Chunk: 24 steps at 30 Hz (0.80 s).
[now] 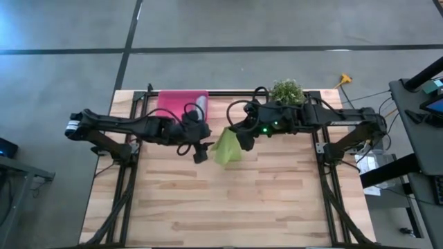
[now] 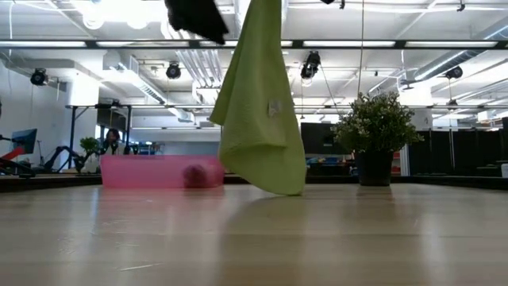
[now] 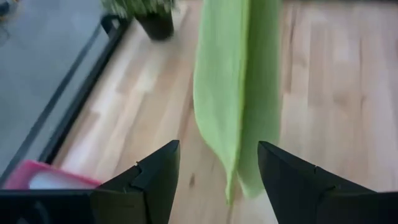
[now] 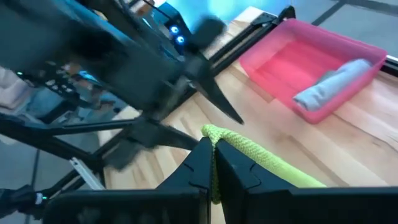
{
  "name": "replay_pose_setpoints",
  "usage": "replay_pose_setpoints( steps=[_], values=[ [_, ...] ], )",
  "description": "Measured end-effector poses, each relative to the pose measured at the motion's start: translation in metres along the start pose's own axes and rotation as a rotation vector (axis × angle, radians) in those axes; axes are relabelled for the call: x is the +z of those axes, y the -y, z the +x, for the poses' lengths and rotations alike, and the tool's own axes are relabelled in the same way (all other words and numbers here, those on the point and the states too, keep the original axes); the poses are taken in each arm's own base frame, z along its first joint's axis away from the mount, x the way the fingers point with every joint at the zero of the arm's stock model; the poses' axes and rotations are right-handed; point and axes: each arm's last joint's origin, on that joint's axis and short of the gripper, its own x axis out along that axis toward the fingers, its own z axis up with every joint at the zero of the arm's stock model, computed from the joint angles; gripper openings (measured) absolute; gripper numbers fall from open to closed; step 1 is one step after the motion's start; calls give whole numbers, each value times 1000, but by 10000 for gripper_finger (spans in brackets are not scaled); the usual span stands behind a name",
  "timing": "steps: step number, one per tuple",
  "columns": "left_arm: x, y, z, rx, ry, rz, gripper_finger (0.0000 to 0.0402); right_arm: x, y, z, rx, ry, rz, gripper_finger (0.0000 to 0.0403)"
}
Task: Roll microfiber towels into tight, uniform cylinder then place into a basket
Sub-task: Roll the green microfiber cloth
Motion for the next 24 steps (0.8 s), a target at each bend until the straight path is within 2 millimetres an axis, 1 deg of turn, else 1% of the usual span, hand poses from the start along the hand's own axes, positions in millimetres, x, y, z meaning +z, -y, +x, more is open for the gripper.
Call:
replay_pose_setpoints(
  steps=[4,7,12,18,21,24],
  values=[
    [-26,2,13,-29,-32,9,200,2,-1,-3,10,12,3,8],
    [-42,2,19,-57,14,-7,200,2,-1,-3,11,14,3,8],
    [-62,0,25,-88,82,-13,200,2,-1,-3,15,18,6,8],
    [-90,-2,37,-118,2,7,200,7,-4,-3,50,63,26,8],
    [-93,0,41,-177,28,-4,200,10,-4,-3,55,84,45,8],
    [-93,-1,37,-198,43,-33,200,12,0,-2,24,101,70,8]
  ],
)
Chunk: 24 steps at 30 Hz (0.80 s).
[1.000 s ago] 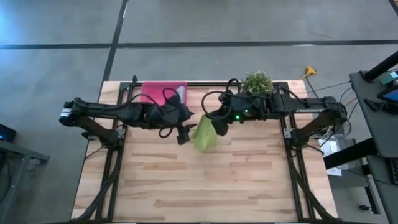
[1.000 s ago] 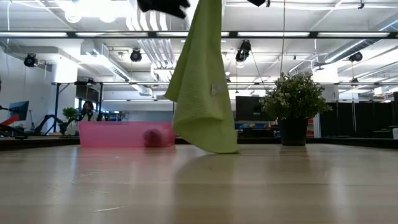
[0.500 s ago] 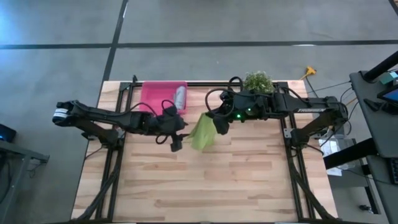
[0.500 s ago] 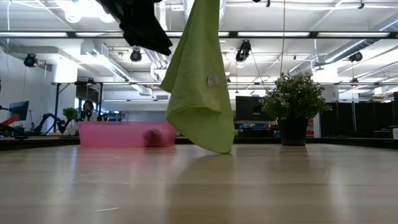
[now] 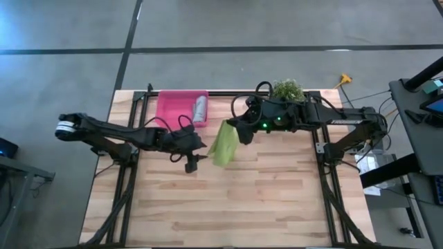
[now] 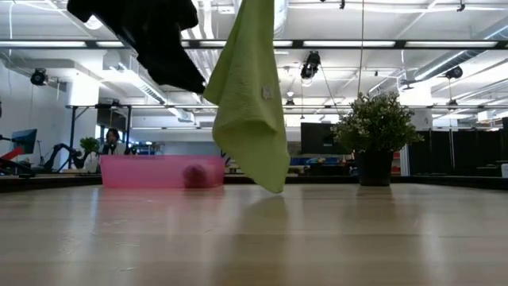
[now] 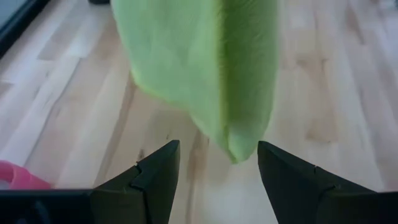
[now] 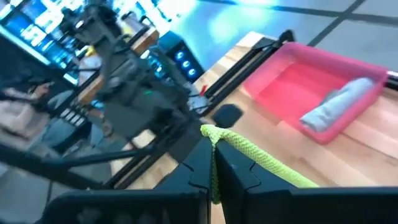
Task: Roll microfiber towels into tight, uniform cylinder then place into a basket
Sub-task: Roll the green microfiber cloth
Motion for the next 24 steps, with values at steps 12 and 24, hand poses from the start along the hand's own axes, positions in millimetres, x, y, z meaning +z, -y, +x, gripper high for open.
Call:
replay_pose_setpoints(
  steps=[12,24],
  values=[
    [2,-2,-7,-3,39,11,200,4,6,5,-37,27,52,8],
    [3,-19,-8,163,43,-14,200,5,4,6,-11,34,68,8]
  ],
)
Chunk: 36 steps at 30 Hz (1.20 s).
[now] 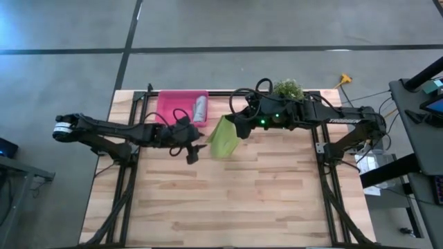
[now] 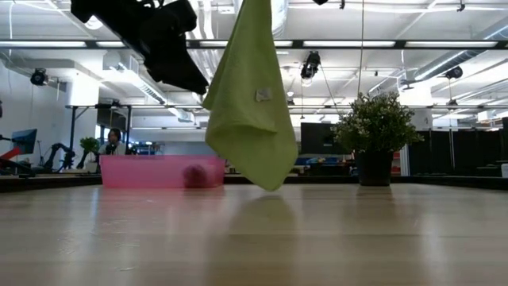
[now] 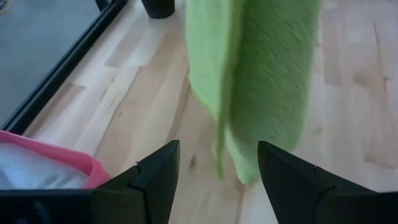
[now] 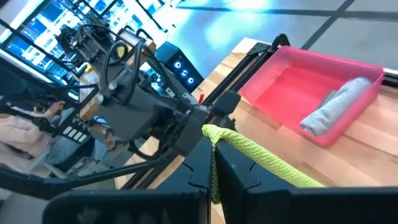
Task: Roll microfiber towels into tight, uniform cylinder then place into a basket
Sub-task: Roll the green microfiber cloth
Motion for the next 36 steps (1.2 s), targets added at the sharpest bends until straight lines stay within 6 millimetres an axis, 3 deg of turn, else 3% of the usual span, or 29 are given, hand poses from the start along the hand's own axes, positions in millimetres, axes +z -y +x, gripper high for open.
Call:
replay_pose_setpoints(
  steps=[11,17,24,29,36],
  values=[
    [-3,2,11,-5,-11,-2,198,0,-1,0,21,-18,-19,9],
    [-7,6,27,-14,-68,-68,149,-1,-3,-2,62,-45,-36,9],
    [5,7,23,-22,-21,-94,93,-3,-4,-3,65,-60,-89,9],
    [8,6,19,-25,-5,-110,84,-4,-4,-4,64,-60,-123,9],
    [-3,5,19,-9,-110,-117,73,-3,-4,-4,66,-59,-155,9]
  ],
)
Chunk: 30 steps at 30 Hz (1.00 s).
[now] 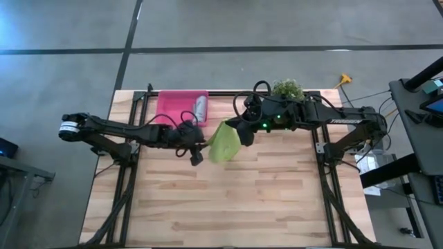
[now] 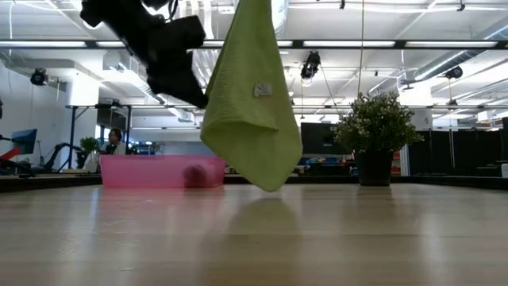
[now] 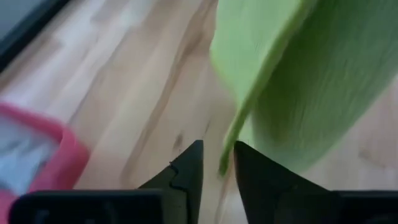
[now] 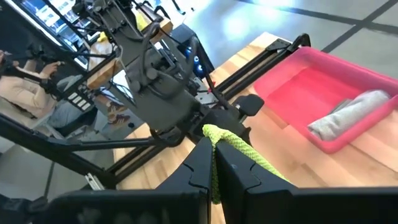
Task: Roll microfiber towels into tight, uniform cylinder then place into a basket
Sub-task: Roll the green microfiber cloth
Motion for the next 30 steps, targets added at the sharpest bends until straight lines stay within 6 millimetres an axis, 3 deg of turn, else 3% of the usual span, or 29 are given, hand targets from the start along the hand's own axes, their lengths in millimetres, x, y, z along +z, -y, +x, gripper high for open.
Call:
replay_pose_setpoints(
  steps=[5,14,19,23,30],
  values=[
    [-4,-2,-5,9,-67,-29,8,0,-1,-1,19,-14,-13,9],
    [15,-2,-24,-18,35,-69,1,-5,1,-1,10,-71,-44,9],
    [14,-2,-31,-93,32,-9,4,-7,2,-1,20,-95,-50,9],
    [14,1,-34,-197,36,-4,42,-7,2,-1,27,-103,-56,9],
    [17,6,-18,-250,71,-85,161,-7,2,-1,27,-103,-63,9]
  ],
)
